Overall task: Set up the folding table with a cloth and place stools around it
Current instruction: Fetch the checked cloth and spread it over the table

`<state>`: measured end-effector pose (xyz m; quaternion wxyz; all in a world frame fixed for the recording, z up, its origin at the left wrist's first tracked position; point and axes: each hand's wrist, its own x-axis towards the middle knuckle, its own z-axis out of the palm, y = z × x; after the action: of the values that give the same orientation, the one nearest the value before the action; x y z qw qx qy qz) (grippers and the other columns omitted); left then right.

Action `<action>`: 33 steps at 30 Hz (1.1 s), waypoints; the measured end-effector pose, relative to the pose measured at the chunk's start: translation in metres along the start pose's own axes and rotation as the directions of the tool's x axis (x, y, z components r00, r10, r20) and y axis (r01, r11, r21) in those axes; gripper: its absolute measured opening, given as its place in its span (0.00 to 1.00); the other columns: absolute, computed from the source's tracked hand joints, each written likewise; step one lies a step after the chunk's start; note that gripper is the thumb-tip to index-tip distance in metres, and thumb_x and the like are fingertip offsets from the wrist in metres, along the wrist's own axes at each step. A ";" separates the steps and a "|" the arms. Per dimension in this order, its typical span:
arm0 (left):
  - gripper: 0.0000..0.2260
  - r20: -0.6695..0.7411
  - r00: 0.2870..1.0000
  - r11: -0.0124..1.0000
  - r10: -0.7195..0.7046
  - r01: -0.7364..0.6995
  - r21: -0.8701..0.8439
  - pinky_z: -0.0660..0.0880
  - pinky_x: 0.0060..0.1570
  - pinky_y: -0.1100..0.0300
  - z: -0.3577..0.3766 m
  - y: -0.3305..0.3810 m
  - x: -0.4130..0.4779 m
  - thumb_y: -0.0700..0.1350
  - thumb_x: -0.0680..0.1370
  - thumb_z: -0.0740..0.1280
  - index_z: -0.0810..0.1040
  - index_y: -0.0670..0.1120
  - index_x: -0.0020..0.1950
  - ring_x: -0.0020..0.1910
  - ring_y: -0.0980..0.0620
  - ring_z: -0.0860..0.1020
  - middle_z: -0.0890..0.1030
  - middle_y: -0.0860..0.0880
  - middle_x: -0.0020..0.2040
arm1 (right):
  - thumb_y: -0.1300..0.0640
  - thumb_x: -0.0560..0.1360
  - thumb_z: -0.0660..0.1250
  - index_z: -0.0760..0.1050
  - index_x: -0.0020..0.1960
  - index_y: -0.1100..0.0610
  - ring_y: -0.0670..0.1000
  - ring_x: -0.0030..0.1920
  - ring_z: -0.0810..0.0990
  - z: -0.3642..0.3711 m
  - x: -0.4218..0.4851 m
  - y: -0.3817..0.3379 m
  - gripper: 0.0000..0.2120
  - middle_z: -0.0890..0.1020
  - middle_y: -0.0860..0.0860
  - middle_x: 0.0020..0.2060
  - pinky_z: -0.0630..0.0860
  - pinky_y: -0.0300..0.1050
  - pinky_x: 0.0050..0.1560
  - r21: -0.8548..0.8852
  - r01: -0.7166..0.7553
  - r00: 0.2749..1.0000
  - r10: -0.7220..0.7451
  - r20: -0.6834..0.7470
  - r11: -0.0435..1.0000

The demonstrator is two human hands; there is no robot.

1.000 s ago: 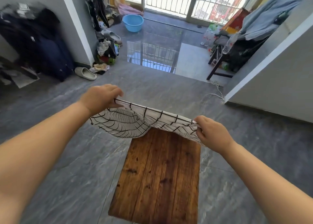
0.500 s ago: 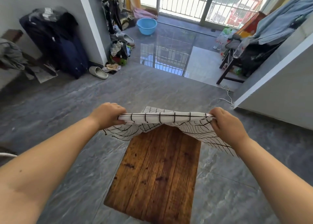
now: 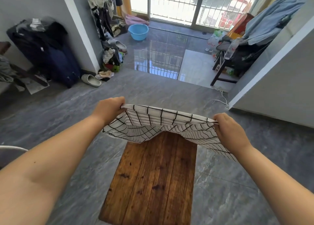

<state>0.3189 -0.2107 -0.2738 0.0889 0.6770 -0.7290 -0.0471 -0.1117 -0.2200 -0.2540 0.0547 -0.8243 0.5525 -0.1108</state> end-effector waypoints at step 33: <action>0.11 -0.113 0.892 0.867 0.437 -0.385 0.316 0.61 0.25 0.57 0.018 -0.109 0.294 0.45 0.75 0.69 0.70 0.40 0.45 0.34 0.42 0.75 0.76 0.42 0.36 | 0.58 0.78 0.64 0.74 0.46 0.60 0.56 0.39 0.73 0.061 0.215 0.013 0.05 0.75 0.54 0.40 0.65 0.46 0.35 -0.095 -0.179 0.972 0.161 -0.172 0.979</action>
<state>0.4020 -0.5131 -0.2928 0.0641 0.5127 -0.8447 0.1401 -0.0298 -0.4254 -0.2893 -0.0269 -0.7639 0.6288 -0.1426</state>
